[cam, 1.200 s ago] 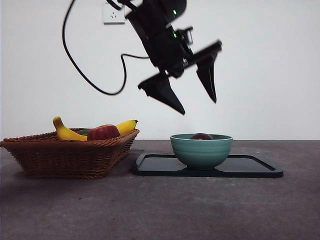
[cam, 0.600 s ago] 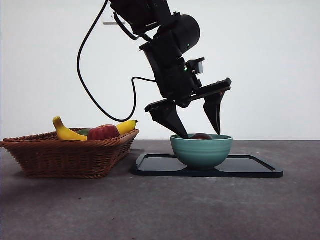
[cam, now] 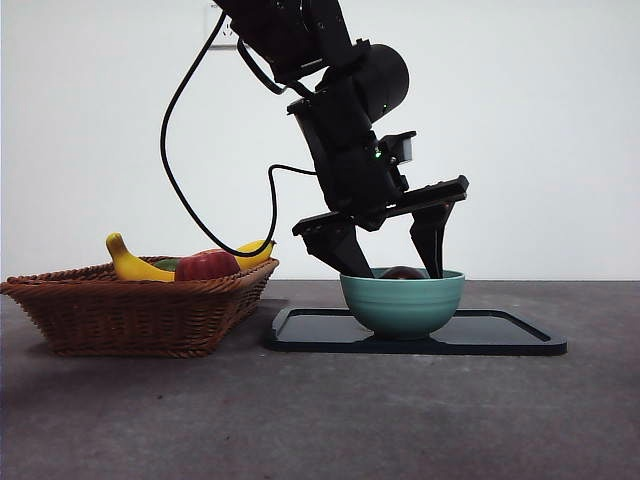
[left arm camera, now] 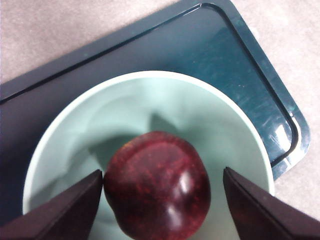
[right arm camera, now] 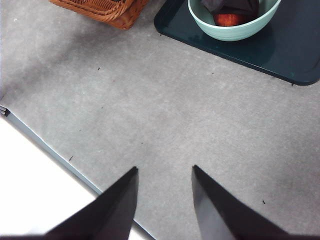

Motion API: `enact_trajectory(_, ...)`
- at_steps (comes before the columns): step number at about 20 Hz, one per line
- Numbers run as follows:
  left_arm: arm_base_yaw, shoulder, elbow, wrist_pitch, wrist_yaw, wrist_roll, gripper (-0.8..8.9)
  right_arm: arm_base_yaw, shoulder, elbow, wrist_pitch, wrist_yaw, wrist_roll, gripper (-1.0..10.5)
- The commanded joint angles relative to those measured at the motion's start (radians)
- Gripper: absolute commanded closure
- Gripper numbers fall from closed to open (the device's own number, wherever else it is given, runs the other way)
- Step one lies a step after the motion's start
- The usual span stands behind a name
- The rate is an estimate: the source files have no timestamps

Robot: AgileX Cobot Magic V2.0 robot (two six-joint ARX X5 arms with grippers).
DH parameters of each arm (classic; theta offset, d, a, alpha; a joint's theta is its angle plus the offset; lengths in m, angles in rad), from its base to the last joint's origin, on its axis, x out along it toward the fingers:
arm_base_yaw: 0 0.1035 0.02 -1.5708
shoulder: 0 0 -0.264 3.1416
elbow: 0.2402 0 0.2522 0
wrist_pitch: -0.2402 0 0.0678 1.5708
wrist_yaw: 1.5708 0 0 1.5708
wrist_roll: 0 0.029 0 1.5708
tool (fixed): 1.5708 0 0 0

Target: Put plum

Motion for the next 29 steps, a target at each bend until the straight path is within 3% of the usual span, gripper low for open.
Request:
enact_trajectory(1, -0.016, 0.032, 0.031, -0.01, -0.007, 0.03, 5.15, 0.005, 0.005, 0.003, 0.003, -0.004, 0.002, 7.7)
enact_trajectory(3, -0.02, 0.032, 0.031, -0.013, -0.007, 0.033, 5.7, 0.005, 0.005, 0.003, 0.003, -0.004, 0.002, 7.7)
enact_trajectory(11, -0.023, 0.023, 0.049, -0.038, -0.007, 0.034, 5.69, 0.005, 0.005, 0.003, 0.003, -0.004, -0.001, 7.7)
enact_trajectory(17, -0.021, -0.054, 0.136, -0.103, -0.007, 0.079, 5.69, 0.005, 0.005, 0.003, 0.003, -0.003, -0.002, 7.7)
enact_trajectory(29, 0.071, -0.515, 0.181, -0.343, -0.026, 0.121, 5.69, 0.005, 0.005, 0.003, 0.005, -0.003, -0.005, 7.7)
